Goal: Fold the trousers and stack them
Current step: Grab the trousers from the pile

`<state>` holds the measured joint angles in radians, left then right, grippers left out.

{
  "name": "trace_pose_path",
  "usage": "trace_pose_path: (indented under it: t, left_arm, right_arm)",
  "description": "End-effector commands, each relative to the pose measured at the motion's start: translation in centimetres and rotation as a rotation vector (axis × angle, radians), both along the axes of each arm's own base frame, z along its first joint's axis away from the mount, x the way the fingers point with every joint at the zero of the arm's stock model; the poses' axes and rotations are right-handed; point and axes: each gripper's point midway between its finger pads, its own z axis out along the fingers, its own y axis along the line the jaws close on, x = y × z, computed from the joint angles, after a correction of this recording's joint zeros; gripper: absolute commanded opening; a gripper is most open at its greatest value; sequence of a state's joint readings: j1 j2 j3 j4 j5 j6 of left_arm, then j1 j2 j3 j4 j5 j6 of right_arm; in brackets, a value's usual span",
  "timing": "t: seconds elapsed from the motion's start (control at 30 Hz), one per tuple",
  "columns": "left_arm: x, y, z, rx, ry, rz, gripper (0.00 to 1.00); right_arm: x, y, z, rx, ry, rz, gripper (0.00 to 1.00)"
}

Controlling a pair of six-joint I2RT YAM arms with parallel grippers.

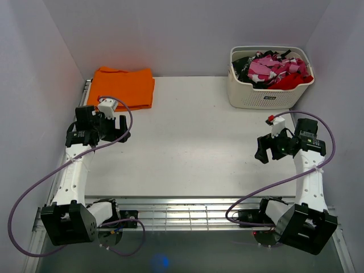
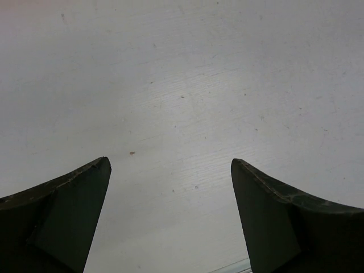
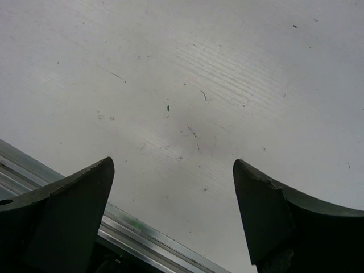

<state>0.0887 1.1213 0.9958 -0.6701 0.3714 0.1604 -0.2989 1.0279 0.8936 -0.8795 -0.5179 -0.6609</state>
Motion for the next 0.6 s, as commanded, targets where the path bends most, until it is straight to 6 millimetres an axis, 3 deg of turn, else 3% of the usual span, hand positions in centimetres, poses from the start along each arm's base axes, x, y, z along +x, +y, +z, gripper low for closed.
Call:
trace_pose_path:
  t: [0.0, 0.03, 0.07, 0.13, 0.17, 0.2, 0.27, 0.3, 0.33, 0.4, 0.43, 0.47, 0.57]
  left_arm:
    - [-0.1, -1.3, 3.2, -0.038, -0.117, -0.065, 0.98]
    - [-0.1, -1.8, 4.0, -0.056, -0.133, -0.085, 0.98]
    - [-0.2, -2.0, 4.3, -0.068, -0.134, -0.095, 0.98]
    - [-0.3, -2.6, 5.0, -0.095, -0.142, -0.118, 0.98]
    - [-0.5, -3.4, 5.5, -0.128, -0.145, -0.15, 0.98]
    - [-0.5, -3.7, 6.3, -0.143, -0.16, -0.165, 0.98]
    - [-0.6, -4.4, 7.2, -0.176, -0.174, -0.199, 0.98]
    - [-0.4, -4.5, 7.6, -0.191, -0.176, -0.187, 0.98]
    - [-0.2, -4.4, 7.7, -0.2, -0.169, -0.174, 0.98]
    - [0.4, -4.5, 7.2, -0.229, -0.131, -0.15, 0.98]
    - [0.5, -4.7, 7.3, -0.24, -0.125, -0.154, 0.98]
    - [0.6, -4.7, 7.2, -0.25, -0.117, -0.154, 0.98]
    - [0.5, -5.4, 7.2, -0.294, -0.11, -0.176, 0.98]
  right_arm:
    - [1.8, -0.5, 1.9, -0.019, -0.069, -0.015, 0.9]
    - [2.7, -0.7, 2.9, -0.016, -0.09, -0.019, 0.9]
    - [2.8, -0.7, 2.5, -0.008, -0.073, -0.022, 0.9]
    - [4.6, -1.2, 4.8, -0.017, -0.111, -0.031, 0.9]
    - [5.6, -1.6, 4.7, -0.01, -0.084, -0.042, 0.9]
    - [7.4, -2.3, 7.5, -0.032, -0.145, -0.054, 0.9]
    - [10.3, -3.8, 8.5, -0.039, -0.127, -0.122, 0.9]
    - [11.6, -4.4, 9.5, -0.043, -0.142, -0.15, 0.9]
    - [14.4, -5.8, 11.6, -0.059, -0.179, -0.193, 0.9]
    - [17.2, -6.6, 13.8, -0.018, -0.199, -0.271, 0.9]
    - [19.2, -7.2, 17.4, -0.016, -0.28, -0.301, 0.9]
    - [21.5, -8.0, 16.5, 0.006, -0.258, -0.335, 0.9]
    - [26.3, -10.2, 18.3, 0.054, -0.301, -0.494, 0.9]
